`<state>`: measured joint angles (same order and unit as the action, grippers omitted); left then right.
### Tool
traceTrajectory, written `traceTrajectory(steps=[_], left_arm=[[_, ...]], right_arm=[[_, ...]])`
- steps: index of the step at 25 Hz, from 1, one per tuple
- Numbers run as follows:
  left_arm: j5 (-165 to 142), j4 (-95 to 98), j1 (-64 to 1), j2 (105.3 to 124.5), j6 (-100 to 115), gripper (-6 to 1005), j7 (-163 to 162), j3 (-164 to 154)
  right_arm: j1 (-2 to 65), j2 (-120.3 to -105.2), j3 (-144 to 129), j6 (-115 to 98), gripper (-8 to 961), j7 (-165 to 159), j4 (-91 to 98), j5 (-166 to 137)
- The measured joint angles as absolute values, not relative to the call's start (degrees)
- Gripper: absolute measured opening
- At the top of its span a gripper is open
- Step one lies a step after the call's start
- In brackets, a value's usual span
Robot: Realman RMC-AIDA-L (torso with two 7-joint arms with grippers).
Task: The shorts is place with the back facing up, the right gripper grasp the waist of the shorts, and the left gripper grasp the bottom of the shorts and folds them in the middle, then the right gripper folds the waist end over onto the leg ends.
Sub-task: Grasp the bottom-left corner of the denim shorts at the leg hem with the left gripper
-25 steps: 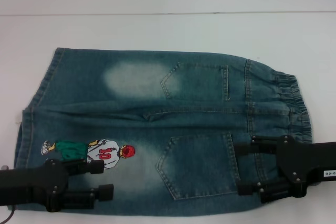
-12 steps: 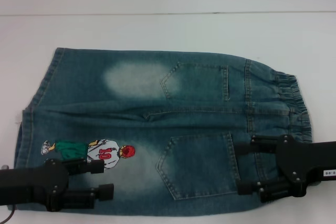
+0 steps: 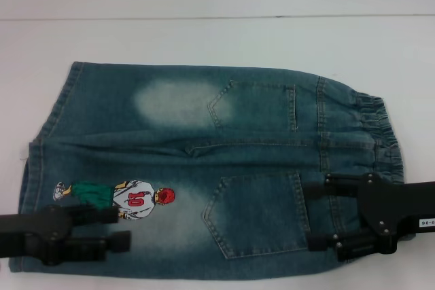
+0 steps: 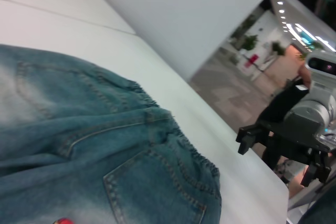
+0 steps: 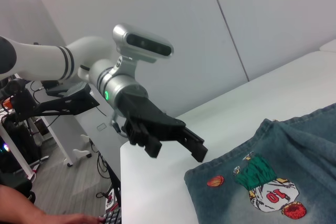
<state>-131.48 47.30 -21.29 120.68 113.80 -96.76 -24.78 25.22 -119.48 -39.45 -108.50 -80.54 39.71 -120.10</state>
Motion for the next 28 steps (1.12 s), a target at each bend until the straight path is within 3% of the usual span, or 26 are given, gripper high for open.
traceTrajectory(steps=[16, 28], left_arm=[[-143.0, 57.9, -21.8, 115.06, 115.2, 872, -124.0, -15.5], [-153.9, 57.8, -24.4, 114.54, 111.1, 872, -133.2, -16.7]], right_arm=[[25.4, -119.60, -39.6, -108.4, 943, -77.6, 39.3, -120.1], [25.8, -119.58, -39.5, -108.2, 942, -76.0, 39.3, -120.1]])
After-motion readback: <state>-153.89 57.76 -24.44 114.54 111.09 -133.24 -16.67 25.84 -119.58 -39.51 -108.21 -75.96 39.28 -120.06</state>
